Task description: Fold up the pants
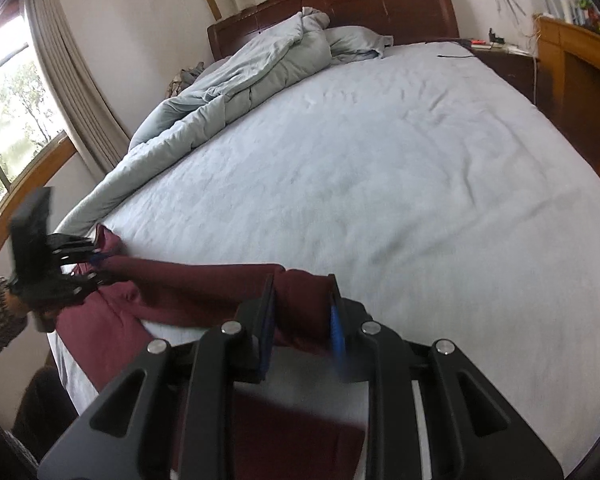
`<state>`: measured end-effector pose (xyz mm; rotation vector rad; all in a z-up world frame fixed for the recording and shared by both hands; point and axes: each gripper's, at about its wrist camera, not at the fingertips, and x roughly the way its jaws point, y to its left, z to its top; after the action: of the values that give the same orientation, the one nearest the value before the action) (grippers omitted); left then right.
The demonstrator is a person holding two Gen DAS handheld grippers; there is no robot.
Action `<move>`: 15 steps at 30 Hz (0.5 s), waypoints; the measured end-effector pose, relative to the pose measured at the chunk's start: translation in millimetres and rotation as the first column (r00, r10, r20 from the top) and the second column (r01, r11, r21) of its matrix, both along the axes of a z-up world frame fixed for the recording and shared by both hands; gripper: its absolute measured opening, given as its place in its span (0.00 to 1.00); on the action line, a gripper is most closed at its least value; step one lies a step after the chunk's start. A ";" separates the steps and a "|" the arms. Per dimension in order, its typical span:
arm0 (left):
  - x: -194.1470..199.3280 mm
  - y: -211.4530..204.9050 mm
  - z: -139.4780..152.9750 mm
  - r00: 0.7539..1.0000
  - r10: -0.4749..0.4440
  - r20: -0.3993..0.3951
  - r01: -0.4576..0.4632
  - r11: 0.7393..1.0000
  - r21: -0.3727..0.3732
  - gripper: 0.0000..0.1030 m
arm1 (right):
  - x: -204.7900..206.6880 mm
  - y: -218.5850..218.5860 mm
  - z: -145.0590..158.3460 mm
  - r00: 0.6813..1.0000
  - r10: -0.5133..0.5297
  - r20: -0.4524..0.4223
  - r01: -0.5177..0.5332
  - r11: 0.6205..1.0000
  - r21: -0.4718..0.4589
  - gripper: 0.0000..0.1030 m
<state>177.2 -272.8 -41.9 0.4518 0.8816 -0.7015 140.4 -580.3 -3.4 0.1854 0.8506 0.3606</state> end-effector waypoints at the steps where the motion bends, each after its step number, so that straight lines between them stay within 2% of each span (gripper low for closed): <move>1: -17.5 -2.5 -4.1 1.000 -0.006 0.002 0.006 1.000 0.015 0.20 | -11.6 -0.3 -5.3 1.000 -0.004 -0.010 0.004 1.000 -0.004 0.22; 6: -80.1 -10.7 -24.2 1.000 -0.028 0.015 0.027 0.998 0.049 0.20 | -74.0 3.9 -31.7 0.998 -0.031 -0.055 0.029 0.999 -0.037 0.22; 12: -119.3 -1.0 -47.5 0.999 -0.040 -0.007 0.040 0.997 0.065 0.20 | -128.2 5.9 -48.9 0.993 -0.096 -0.075 0.093 0.995 -0.042 0.21; 15: -127.5 4.5 -50.8 1.000 -0.008 -0.026 0.009 0.999 0.033 0.20 | -143.4 10.8 -53.5 0.991 -0.111 -0.078 0.108 0.993 -0.048 0.21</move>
<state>49.7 -268.4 -92.7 0.4774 0.9176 -0.7028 -3.0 -569.5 -56.9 0.2063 0.9225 0.2330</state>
